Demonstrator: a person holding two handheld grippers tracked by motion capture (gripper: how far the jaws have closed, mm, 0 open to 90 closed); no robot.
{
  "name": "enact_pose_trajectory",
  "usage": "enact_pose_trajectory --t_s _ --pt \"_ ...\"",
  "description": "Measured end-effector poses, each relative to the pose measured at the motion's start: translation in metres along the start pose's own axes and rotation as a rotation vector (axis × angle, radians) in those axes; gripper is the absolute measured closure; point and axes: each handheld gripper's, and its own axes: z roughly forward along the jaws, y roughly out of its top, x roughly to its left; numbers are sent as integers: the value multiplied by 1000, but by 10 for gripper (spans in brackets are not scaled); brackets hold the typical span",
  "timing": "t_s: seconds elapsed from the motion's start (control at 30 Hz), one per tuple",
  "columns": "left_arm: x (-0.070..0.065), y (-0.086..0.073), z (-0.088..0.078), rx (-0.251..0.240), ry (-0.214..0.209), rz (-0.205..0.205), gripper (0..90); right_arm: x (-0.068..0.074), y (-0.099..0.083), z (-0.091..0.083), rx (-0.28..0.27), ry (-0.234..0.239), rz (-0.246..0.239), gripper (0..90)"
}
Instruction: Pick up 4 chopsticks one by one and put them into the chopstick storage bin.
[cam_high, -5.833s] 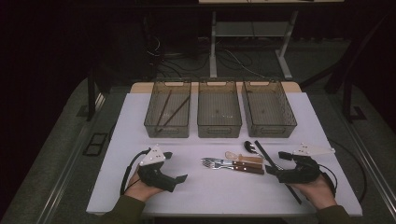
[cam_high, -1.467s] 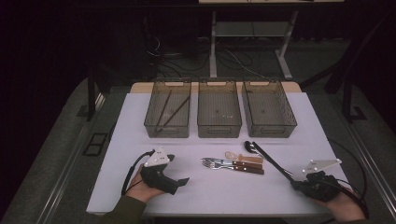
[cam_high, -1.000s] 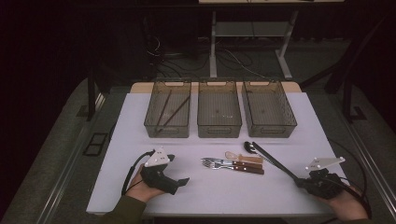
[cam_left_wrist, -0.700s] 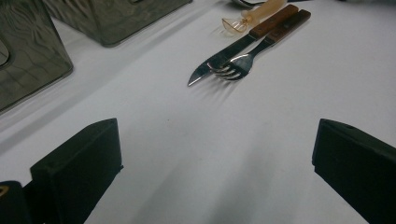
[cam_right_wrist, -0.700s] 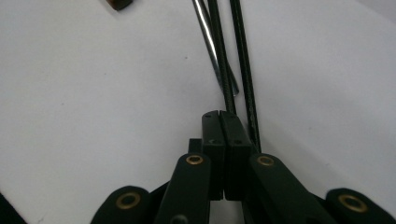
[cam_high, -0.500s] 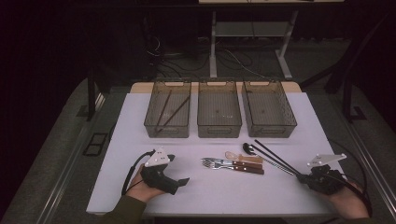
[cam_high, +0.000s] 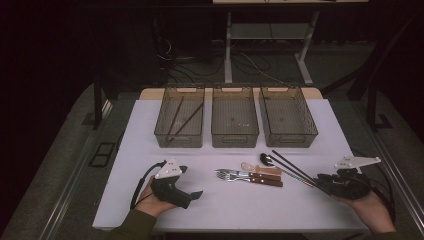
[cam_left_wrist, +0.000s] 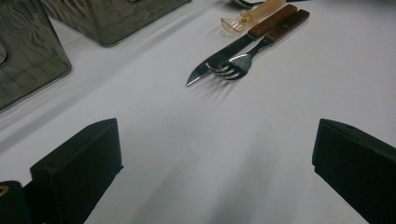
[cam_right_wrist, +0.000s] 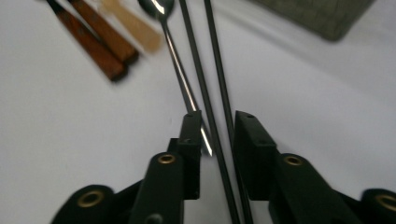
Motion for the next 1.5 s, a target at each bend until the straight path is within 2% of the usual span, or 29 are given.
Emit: enact_pose_trajectory --t_s 0.1,0.17,0.33,0.43,0.5,0.7,1.0,1.13,1.33,1.5 --pt "0 0 1 -4 -2 -1 6 -3 10 7 -23 21 -9 628" --pt "0 0 1 -4 -3 -3 6 -4 17 14 -18 26 -15 616" --pt "0 -1 1 -1 -4 -2 6 -12 25 35 4 46 -46 691" --pt "0 -1 1 -1 -4 -3 6 -16 24 43 24 59 -47 728" --pt "0 -1 1 2 -4 -3 6 -16 22 44 38 61 -59 751" --pt "-1 -1 2 7 -6 -1 6 -18 19 44 27 53 -59 787" --pt "-1 -1 2 7 -7 0 6 -17 16 49 62 44 -70 810" --pt "-1 -1 2 8 -7 0 6 -16 13 50 47 36 -88 807" --pt "-1 -1 2 9 -7 2 6 -16 12 50 42 36 -89 825" --pt "-1 -1 3 9 -6 1 6 -12 11 50 38 17 -125 847"
